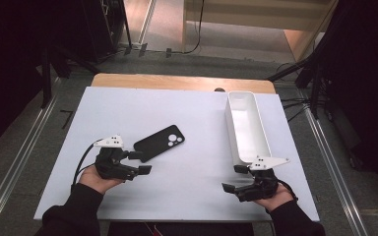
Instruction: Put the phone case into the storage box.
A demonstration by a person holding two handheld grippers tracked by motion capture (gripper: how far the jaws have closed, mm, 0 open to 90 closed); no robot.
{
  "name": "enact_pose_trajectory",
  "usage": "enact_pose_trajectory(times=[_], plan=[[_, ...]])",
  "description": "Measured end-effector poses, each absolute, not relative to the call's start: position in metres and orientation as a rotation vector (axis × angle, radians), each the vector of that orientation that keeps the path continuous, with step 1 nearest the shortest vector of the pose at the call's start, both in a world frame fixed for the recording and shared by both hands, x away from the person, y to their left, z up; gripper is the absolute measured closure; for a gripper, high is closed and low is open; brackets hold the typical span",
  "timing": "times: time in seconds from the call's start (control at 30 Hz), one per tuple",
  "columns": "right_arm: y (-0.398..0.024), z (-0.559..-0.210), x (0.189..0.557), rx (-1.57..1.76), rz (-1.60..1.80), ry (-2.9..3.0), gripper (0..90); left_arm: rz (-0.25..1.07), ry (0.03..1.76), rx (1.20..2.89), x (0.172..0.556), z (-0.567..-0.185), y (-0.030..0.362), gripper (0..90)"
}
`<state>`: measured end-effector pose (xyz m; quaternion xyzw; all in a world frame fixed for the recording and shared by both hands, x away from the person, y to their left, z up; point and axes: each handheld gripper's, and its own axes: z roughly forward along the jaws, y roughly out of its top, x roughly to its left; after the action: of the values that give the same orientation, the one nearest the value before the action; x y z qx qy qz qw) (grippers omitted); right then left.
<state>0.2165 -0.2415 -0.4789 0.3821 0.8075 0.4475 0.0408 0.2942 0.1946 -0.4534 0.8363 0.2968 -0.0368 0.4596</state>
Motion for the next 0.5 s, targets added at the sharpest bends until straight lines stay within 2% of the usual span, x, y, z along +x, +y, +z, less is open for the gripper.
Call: enact_pose_trajectory(times=[0.5], plan=[[-0.244, -0.479, 0.216, 1.185, 1.367, 2.459, 14.4, -0.098, 0.731, 2.117, 0.273, -0.460, 0.205, 26.2]])
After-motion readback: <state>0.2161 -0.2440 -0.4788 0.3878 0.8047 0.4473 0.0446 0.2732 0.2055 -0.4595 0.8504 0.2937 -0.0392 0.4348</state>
